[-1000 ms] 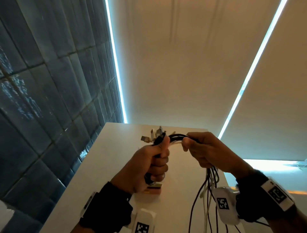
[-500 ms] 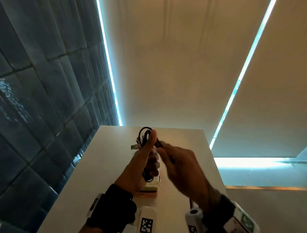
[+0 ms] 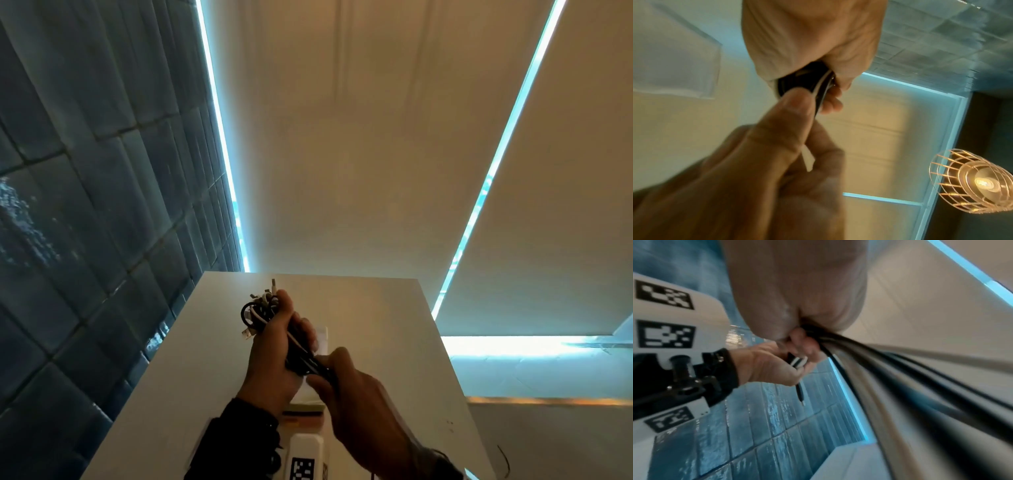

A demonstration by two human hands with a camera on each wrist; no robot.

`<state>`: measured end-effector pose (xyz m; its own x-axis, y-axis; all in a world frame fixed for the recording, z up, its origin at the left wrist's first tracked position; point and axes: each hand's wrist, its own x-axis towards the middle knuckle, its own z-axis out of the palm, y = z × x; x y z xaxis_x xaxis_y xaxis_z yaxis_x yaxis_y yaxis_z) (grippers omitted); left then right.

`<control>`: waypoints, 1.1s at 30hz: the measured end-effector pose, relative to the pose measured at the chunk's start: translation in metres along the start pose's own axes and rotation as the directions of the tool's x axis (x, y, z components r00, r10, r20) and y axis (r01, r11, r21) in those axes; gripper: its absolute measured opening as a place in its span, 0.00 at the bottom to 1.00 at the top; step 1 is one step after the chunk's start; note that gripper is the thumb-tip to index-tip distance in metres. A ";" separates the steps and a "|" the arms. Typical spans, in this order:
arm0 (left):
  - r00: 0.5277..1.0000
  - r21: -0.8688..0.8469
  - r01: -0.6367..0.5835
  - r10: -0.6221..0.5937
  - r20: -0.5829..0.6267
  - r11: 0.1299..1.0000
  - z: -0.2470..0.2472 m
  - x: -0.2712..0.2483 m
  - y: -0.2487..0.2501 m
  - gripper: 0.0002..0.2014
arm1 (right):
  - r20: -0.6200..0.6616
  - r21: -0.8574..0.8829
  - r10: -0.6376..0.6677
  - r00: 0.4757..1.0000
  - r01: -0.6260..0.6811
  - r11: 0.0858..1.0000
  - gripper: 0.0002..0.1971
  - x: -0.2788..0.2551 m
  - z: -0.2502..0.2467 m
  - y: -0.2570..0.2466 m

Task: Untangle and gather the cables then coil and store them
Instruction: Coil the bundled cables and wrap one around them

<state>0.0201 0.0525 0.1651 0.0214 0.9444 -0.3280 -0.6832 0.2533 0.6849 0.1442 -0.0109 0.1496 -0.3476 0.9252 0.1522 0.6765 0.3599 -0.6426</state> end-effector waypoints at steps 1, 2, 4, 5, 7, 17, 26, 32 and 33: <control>1.000 -0.022 -0.013 0.013 -0.002 1.000 0.001 0.002 0.001 0.19 | -0.012 0.095 0.004 1.000 -0.003 0.995 0.10 -0.002 0.002 0.007; 1.000 -0.037 -0.028 0.028 -0.003 0.999 0.002 0.002 0.001 0.19 | -0.029 0.174 -0.006 1.000 0.011 0.985 0.09 -0.005 0.003 0.012; 0.999 -0.040 -0.050 0.050 -0.010 0.998 0.005 0.003 0.001 0.20 | -0.032 0.286 -0.026 0.999 0.034 0.958 0.10 -0.013 0.005 0.021; 0.998 -0.032 -0.059 0.058 -0.009 0.998 0.006 0.003 0.001 0.20 | 0.000 0.365 -0.011 1.000 0.011 0.931 0.12 -0.017 0.005 0.025; 0.998 -0.018 -0.063 0.063 0.005 0.998 0.005 0.000 0.000 0.21 | 0.157 0.593 0.038 0.987 -0.125 0.795 0.18 -0.023 0.004 0.031; 0.997 -0.014 0.034 -0.033 0.069 0.999 0.005 -0.003 0.000 0.18 | 0.469 0.834 0.024 0.883 -0.452 0.317 0.21 -0.007 0.011 0.031; 0.972 0.094 0.165 -0.178 0.156 0.982 -0.008 -0.006 0.033 0.22 | 0.656 0.521 0.080 0.751 -0.527 0.671 0.22 -0.019 -0.018 0.056; 0.933 0.296 0.213 -0.284 0.223 0.931 -0.018 -0.014 0.017 0.21 | 0.486 0.512 0.085 0.870 -0.362 0.779 0.17 -0.008 -0.066 0.061; 0.921 0.312 0.220 -0.302 0.247 0.924 -0.018 -0.017 0.015 0.20 | 0.455 0.485 0.082 0.887 -0.324 0.812 0.15 -0.004 -0.075 0.056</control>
<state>-0.0034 0.0368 0.1688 0.4066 0.8447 -0.3481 -0.3993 0.5070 0.7639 0.2316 0.0147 0.1694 -0.5485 0.7949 -0.2596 0.3469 -0.0662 -0.9355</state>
